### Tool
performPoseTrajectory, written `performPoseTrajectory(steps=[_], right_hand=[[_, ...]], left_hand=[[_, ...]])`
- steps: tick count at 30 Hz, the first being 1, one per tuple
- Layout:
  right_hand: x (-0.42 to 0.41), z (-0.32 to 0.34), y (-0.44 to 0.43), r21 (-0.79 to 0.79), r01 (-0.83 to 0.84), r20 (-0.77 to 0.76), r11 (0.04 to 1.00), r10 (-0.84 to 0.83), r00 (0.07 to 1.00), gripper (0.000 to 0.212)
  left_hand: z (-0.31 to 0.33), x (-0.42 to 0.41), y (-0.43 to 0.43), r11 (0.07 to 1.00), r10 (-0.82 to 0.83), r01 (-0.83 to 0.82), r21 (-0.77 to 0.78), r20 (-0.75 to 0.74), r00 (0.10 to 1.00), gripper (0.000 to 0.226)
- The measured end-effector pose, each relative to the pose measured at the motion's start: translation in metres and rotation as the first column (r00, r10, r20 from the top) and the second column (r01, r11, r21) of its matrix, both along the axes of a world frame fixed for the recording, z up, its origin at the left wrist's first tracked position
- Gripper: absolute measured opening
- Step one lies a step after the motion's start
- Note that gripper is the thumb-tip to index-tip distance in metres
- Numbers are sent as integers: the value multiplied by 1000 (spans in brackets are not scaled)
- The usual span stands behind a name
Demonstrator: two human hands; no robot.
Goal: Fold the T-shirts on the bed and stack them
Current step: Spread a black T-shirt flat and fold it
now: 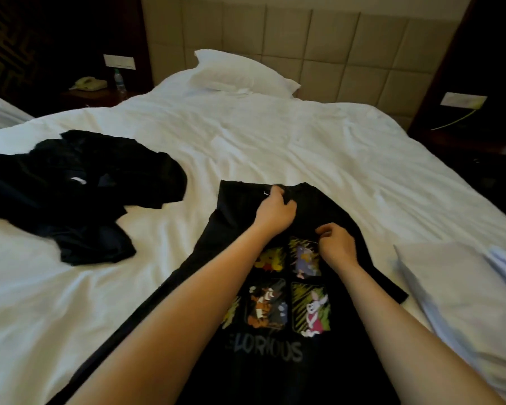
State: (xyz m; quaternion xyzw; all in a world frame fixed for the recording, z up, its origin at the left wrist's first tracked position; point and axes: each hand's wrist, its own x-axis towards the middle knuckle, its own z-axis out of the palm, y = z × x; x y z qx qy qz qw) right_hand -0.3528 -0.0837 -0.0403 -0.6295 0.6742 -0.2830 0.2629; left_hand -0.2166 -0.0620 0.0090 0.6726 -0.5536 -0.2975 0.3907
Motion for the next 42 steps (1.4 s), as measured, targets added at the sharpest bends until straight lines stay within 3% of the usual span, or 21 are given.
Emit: performPoseTrajectory(steps=[3,5,8,11,13,16,20,22,25,26,28,30,32,34,38,42], right_hand=[[-53,-2,-6,-16,56,-363,998,-58,930,33],[-74,-5,-12,152,125,-411,981,-52,910,39],[-91,-9,-22,329,127,-309,936,-21,951,28],[-95,-10,-28,416,51,-35,908,-40,999,35],[-97,-11,-33,480,-8,185,878,-92,978,46],[-98,-5,-39,504,-98,422,858,-146,895,43],[-107,16,-54,424,-142,469,894,-83,879,24],[-115,33,-63,390,-99,370,916,-58,927,19],[-134,56,-77,257,38,25,966,-46,999,34],[-140,62,-80,192,58,-151,980,-29,988,36],[-149,73,-82,64,47,-479,997,-11,878,31],[-154,77,-84,6,40,-617,999,-28,786,29],[-159,74,-87,33,66,-644,997,-30,765,29],[-166,70,-88,170,117,-608,978,11,794,34],[-183,67,-90,550,110,-384,828,134,913,28],[-201,67,-107,439,26,-101,898,20,995,38]], left_hand=[[-30,-29,2,967,-206,169,190,190,960,55],[-44,-39,5,905,-353,242,350,298,887,60],[-45,-47,-1,920,-352,213,328,458,816,63],[-39,-57,-11,944,-302,206,259,417,857,54],[-39,-64,-17,949,-301,224,224,415,859,44],[-41,-73,-27,952,-298,247,178,379,876,36],[-39,-82,-46,955,-291,254,151,338,895,31],[-38,-85,-55,958,-281,249,142,290,915,29],[-39,-96,-62,955,-295,278,105,222,929,27],[-40,-103,-64,949,-314,301,88,221,924,26],[-42,-118,-66,937,-350,345,64,212,913,27],[-45,-134,-69,917,-397,394,62,234,888,30],[-47,-147,-74,890,-455,444,107,285,844,35],[-51,-155,-81,870,-493,463,169,339,802,41],[-68,-167,-101,865,-502,450,225,358,787,44],[-87,-175,-110,872,-481,426,241,265,836,47]])
